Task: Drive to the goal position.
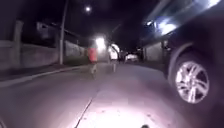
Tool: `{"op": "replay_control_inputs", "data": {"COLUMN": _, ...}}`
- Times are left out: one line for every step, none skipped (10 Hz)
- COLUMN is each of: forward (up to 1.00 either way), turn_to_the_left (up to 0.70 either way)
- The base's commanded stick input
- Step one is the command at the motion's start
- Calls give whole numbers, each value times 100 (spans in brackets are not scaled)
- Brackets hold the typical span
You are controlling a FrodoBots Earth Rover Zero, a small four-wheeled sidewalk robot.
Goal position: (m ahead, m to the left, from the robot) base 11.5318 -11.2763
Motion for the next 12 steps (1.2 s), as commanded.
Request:
{"op": "replay_control_inputs", "data": {"forward": 70, "turn_to_the_left": 0}}
{"op": "replay_control_inputs", "data": {"forward": 70, "turn_to_the_left": 0}}
{"op": "replay_control_inputs", "data": {"forward": 70, "turn_to_the_left": 0}}
{"op": "replay_control_inputs", "data": {"forward": 70, "turn_to_the_left": 0}}
{"op": "replay_control_inputs", "data": {"forward": 70, "turn_to_the_left": 0}}
{"op": "replay_control_inputs", "data": {"forward": 70, "turn_to_the_left": 0}}
{"op": "replay_control_inputs", "data": {"forward": 70, "turn_to_the_left": 0}}
{"op": "replay_control_inputs", "data": {"forward": 70, "turn_to_the_left": 0}}
{"op": "replay_control_inputs", "data": {"forward": 70, "turn_to_the_left": 0}}
{"op": "replay_control_inputs", "data": {"forward": 70, "turn_to_the_left": 0}}
{"op": "replay_control_inputs", "data": {"forward": 70, "turn_to_the_left": 0}}
{"op": "replay_control_inputs", "data": {"forward": 70, "turn_to_the_left": 0}}
